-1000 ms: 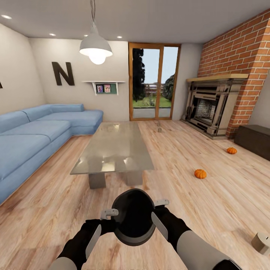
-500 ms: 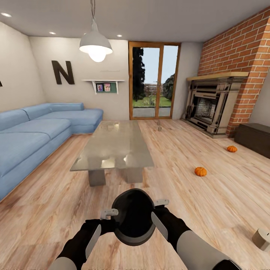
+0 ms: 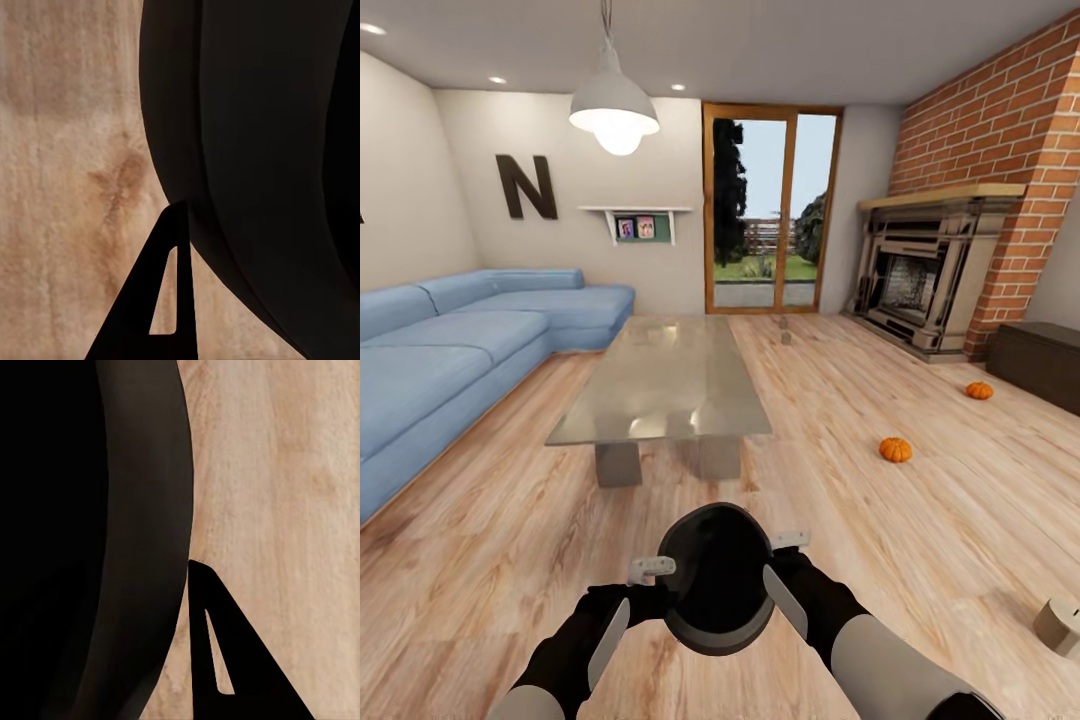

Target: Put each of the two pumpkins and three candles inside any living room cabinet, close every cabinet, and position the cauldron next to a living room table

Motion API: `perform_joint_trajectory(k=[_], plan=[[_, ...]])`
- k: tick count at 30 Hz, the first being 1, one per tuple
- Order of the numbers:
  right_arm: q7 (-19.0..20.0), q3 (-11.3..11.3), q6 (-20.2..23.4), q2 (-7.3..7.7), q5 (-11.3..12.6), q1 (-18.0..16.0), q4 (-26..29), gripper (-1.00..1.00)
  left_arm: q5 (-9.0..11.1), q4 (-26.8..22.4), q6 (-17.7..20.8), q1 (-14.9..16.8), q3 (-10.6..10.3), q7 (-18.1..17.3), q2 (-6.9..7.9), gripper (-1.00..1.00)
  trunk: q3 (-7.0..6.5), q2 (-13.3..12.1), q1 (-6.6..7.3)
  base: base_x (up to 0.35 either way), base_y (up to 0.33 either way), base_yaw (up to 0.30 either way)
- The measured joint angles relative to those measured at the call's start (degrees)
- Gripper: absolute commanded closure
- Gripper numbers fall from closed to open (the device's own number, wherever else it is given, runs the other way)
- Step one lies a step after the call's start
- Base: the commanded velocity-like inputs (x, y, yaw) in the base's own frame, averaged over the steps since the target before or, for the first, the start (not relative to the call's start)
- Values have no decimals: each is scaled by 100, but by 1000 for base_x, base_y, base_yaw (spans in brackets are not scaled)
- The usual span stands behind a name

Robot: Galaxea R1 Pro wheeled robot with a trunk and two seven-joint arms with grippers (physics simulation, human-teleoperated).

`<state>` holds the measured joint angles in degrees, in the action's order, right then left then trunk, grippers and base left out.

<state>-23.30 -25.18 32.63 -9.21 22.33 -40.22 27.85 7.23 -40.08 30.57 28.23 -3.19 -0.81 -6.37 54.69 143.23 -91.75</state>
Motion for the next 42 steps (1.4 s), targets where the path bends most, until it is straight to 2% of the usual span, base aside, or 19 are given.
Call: perform_joint_trajectory(k=[15, 19, 42], plan=[[-3, -6, 0, 1, 5, 0, 3, 100, 0, -1, 0, 0, 0, 0, 0, 100, 332, 20, -39, 0, 0, 0], [-11, -11, -1, 1, 12, 0, 8, 100, 1, -3, -2, 1, 0, 1, 0, 100, 333, 21, -38, 0, 0, 0], [-11, -1, 1, -1, 11, -1, 3, 100, -2, -4, 7, 1, 1, -3, 2, 100, 842, 52, -98, 0, 0, 0]])
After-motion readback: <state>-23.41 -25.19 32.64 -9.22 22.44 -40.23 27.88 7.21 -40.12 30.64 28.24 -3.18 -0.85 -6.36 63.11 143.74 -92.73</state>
